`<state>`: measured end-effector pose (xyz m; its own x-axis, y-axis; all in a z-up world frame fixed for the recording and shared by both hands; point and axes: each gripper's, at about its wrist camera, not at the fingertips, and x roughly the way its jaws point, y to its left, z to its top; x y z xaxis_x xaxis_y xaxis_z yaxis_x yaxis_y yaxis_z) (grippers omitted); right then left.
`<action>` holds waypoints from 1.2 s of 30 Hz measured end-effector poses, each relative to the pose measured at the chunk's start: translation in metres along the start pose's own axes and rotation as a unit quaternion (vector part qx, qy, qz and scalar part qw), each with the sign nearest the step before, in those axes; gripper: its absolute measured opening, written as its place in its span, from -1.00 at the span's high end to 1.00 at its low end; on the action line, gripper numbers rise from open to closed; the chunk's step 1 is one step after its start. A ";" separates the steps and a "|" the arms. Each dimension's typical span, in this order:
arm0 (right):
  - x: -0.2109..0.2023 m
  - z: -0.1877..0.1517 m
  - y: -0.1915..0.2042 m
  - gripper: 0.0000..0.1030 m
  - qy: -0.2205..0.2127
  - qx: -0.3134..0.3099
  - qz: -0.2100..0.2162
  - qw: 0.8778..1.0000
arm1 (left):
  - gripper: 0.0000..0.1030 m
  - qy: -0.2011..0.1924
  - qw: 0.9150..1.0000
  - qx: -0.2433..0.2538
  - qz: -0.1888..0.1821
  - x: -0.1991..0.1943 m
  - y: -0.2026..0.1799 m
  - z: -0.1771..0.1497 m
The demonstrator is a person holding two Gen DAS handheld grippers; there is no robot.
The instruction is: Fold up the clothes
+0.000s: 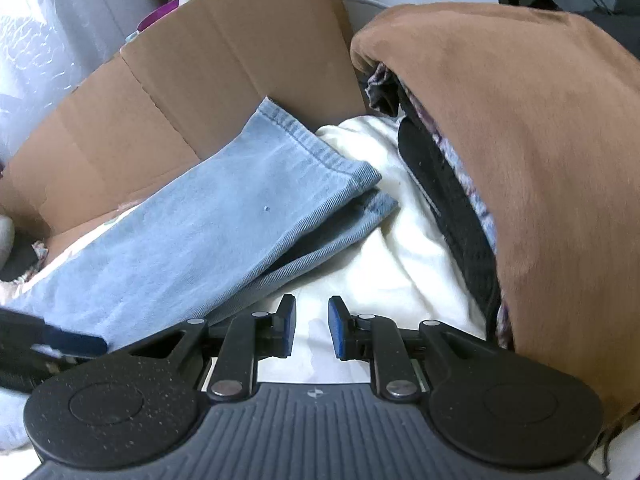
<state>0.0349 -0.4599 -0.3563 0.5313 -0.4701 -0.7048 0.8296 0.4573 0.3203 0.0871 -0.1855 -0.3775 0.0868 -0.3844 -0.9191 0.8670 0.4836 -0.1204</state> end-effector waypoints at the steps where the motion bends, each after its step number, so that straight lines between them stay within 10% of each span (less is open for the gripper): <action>1: 0.000 -0.002 0.001 0.53 0.000 0.002 0.003 1.000 | -0.18 -0.001 1.000 0.008 0.014 0.002 -0.002 -0.002; 17: 0.009 -0.022 0.036 0.53 0.017 0.003 0.058 0.998 | -0.24 0.005 0.982 0.123 0.141 0.010 -0.029 -0.027; 27: 0.009 -0.023 0.043 0.45 0.006 -0.015 0.073 0.997 | 0.83 -0.001 0.989 0.082 0.125 -0.026 -0.015 -0.023; 36: 0.021 -0.015 0.082 0.45 0.001 -0.083 0.114 0.990 | 0.93 -0.028 0.994 0.025 0.107 -0.047 0.009 -0.009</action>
<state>0.1116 -0.4208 -0.3540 0.7009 -0.3392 -0.6274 0.6484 0.6694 0.3625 0.0861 -0.1563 -0.3383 0.2970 -0.3211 -0.8993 0.8491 0.5197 0.0949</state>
